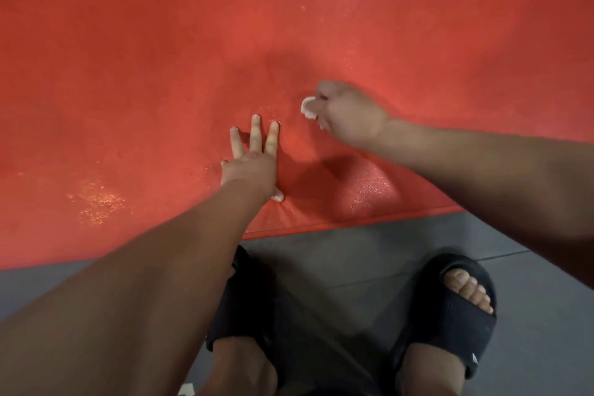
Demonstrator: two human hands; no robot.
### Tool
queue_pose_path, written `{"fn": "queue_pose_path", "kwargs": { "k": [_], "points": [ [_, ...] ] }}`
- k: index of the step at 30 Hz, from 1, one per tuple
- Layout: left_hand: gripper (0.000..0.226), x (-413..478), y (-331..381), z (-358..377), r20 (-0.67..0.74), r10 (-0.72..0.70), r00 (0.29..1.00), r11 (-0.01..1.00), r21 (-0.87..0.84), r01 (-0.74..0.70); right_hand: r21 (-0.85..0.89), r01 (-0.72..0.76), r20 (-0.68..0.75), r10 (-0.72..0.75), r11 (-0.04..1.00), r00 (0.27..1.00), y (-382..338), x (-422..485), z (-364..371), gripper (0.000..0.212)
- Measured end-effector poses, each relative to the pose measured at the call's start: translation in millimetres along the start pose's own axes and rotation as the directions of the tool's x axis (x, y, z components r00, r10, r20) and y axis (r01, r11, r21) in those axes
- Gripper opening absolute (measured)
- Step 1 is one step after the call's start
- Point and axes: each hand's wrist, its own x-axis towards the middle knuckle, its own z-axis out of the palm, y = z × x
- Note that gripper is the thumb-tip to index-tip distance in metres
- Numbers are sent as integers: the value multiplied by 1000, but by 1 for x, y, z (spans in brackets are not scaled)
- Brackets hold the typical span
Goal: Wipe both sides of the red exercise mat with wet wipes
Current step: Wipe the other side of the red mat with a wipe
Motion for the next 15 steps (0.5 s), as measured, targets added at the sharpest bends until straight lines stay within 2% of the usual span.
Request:
{"fn": "queue_pose_path", "kwargs": {
  "k": [1,3,6,8,9,11,13,15],
  "points": [
    [146,0,1,0,1,1,1000,1000,1,-1,-22,1,-19,-2,1000,1000,1,4,2,15],
    [146,0,1,0,-4,7,1000,1000,-3,-7,8,13,66,-14,1000,998,-15,-6,6,23],
    [144,2,-1,2,-3,10,1000,1000,-9,-10,92,290,198,-303,953,932,-45,-45,11,32],
    [144,1,0,3,5,8,1000,1000,-8,-8,178,329,230,-364,927,903,-40,-53,11,38],
    [145,1,0,3,7,8,1000,1000,-11,-8,157,350,208,-378,923,902,-31,-46,10,33],
    [145,1,0,3,0,12,1000,1000,-13,-12,33,246,152,-248,969,957,-13,-22,2,12],
    [146,1,0,2,-8,8,1000,1000,-8,-8,-71,133,30,-131,989,991,3,2,-4,14],
    [147,1,1,1,-10,4,1000,1000,-6,-4,-90,118,4,-118,989,993,0,12,-5,16]
  ]
}}
